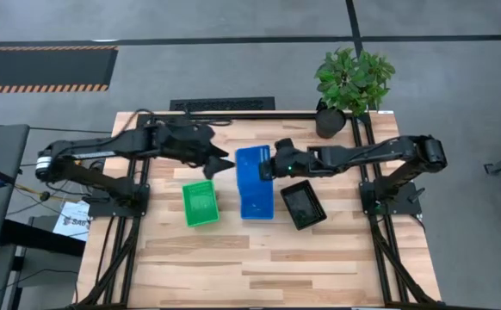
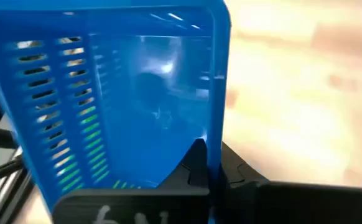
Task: Stack baskets by color
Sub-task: Stack the left blue bin on top of the blue bin
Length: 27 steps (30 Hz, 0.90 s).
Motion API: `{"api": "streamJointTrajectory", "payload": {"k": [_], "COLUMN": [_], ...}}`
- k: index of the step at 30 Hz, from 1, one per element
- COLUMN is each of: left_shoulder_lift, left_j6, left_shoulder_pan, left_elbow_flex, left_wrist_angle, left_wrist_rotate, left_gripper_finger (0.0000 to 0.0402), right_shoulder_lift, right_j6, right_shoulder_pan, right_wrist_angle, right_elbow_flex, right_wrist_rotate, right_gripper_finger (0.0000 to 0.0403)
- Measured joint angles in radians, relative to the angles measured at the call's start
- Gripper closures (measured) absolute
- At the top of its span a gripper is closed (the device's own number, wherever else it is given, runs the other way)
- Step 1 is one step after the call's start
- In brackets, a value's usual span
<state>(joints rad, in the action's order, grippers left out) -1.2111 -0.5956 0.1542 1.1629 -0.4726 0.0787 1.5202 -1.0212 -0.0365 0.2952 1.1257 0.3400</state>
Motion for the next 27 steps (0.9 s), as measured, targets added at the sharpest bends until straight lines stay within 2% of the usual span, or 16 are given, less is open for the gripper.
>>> {"api": "streamJointTrajectory", "payload": {"k": [4,13,18,27], "left_shoulder_lift": [0.107,0.251,0.261,0.246], "left_j6": [-0.031,-0.037,-0.033,-0.041], "left_shoulder_pan": [-0.014,-0.049,-0.049,-0.050], "left_elbow_flex": [0.000,0.000,0.000,0.001], "left_wrist_angle": [-0.025,-0.068,-0.125,-0.154], "left_wrist_rotate": [0.013,-0.173,-0.226,-0.218], "left_gripper_finger": [0.0123,0.0123,0.0123,0.0123], "right_shoulder_lift": [0.000,0.030,0.074,0.138], "right_j6": [-0.161,-0.445,-0.484,-0.500], "right_shoulder_pan": [0.068,0.208,0.224,0.223], "right_wrist_angle": [0.079,0.175,0.201,0.118], "right_elbow_flex": [0.000,-0.003,-0.002,-0.001], "right_wrist_rotate": [-0.008,0.032,0.029,-0.021], "right_gripper_finger": [0.0399,0.0398,0.0398,0.0397]}}
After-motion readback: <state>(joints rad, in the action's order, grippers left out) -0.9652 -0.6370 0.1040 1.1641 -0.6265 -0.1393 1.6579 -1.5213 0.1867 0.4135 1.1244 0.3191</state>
